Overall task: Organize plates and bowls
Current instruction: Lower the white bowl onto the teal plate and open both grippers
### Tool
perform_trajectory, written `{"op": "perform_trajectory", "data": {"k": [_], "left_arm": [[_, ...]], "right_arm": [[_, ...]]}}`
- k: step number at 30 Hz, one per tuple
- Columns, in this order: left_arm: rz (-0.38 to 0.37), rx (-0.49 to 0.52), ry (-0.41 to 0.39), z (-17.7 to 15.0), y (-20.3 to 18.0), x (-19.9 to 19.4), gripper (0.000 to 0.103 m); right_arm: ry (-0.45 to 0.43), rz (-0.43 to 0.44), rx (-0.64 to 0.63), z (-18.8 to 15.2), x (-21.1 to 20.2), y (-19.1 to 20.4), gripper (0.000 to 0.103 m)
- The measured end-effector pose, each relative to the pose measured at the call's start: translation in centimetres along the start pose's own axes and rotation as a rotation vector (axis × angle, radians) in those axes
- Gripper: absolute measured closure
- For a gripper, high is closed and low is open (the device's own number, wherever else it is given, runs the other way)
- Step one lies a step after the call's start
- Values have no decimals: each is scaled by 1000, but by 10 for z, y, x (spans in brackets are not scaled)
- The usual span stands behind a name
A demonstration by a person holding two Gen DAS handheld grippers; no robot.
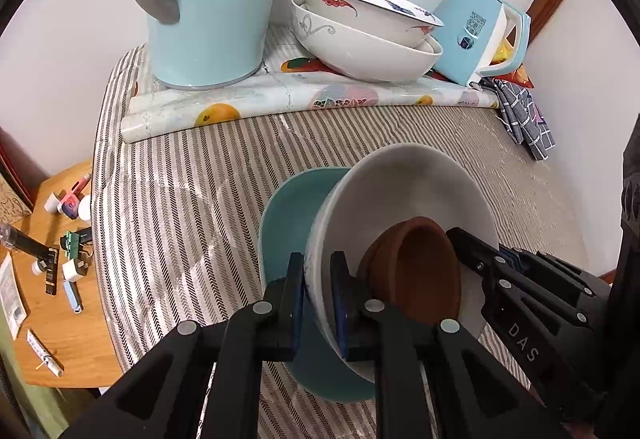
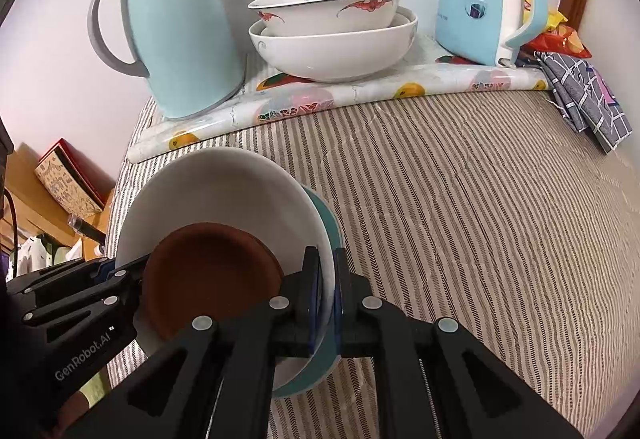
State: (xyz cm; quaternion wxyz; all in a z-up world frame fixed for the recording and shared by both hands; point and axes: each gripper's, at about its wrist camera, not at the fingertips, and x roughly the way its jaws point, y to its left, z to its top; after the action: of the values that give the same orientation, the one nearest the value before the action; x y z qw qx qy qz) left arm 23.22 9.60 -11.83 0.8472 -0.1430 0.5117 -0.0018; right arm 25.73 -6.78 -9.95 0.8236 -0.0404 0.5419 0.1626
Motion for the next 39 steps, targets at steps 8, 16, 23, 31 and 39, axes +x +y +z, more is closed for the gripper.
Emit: {"op": "perform_trajectory", "data": {"k": [8, 16, 23, 31, 39], "left_arm": [[-15, -5, 13, -1, 1, 0, 88], [4, 26, -18, -2, -2, -7, 75], [-7, 21, -16, -1, 1, -8, 73], [18, 36, -38, -6, -3, -18, 72], [53, 42, -91, -13, -1, -41, 62]], "right_arm": [[7, 9, 7, 0, 2, -3, 96], [-19, -1, 10, 0, 0, -5, 93], [-40, 6, 7, 0, -9, -7, 93], [-50, 11, 33, -2, -18, -13, 91], [-76, -15, 34, -11, -41, -13, 81]]}}
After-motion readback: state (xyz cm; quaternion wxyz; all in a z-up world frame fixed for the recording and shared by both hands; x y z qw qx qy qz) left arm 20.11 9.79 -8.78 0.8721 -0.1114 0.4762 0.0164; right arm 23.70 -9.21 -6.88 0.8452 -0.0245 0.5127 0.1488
